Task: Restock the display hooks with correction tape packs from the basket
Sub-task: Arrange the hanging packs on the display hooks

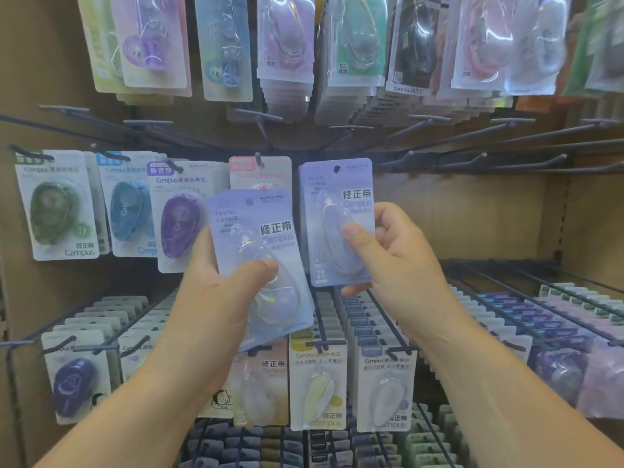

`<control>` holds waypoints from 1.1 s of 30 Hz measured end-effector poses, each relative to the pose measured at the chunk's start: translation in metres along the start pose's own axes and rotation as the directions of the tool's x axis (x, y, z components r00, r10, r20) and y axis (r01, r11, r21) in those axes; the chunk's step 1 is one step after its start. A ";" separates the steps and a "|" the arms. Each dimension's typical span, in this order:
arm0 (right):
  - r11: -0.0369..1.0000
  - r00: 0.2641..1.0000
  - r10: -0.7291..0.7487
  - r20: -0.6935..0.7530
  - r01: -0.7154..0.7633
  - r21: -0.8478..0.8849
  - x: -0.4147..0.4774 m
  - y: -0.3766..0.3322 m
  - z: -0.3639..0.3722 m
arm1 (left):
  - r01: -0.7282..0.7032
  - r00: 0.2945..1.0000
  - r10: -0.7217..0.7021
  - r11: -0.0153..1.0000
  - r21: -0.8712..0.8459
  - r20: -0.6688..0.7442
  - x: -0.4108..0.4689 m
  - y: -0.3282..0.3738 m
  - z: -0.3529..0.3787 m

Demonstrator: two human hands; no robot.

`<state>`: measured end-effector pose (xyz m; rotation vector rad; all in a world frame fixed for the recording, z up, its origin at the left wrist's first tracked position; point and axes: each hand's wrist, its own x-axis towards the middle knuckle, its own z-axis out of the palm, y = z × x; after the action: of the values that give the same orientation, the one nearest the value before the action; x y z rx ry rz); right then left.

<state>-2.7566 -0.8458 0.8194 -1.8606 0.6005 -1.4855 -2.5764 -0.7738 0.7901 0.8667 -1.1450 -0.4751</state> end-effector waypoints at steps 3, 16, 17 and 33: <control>0.999 0.999 -0.023 -0.048 0.022 -0.025 0.002 0.003 0.002 | 0.007 1.000 -0.006 1.000 0.007 -0.020 0.001 -0.001 -0.004; 0.937 0.996 0.049 -0.069 -0.070 -0.343 0.037 0.011 0.002 | 0.024 1.000 -0.025 0.997 -0.070 -0.006 -0.001 -0.004 -0.013; 0.932 0.996 0.053 -0.071 -0.075 -0.355 0.039 0.013 0.002 | 0.023 1.000 -0.024 0.997 -0.074 -0.011 -0.001 -0.004 -0.014; 0.989 0.998 -0.069 -0.004 0.068 -0.133 -0.018 -0.004 0.012 | 0.005 0.997 0.006 0.989 -0.148 0.073 -0.006 -0.006 -0.012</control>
<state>-2.7492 -0.8273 0.8092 -1.9956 0.6593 -1.5309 -2.5667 -0.7686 0.7803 0.7250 -1.1612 -0.5876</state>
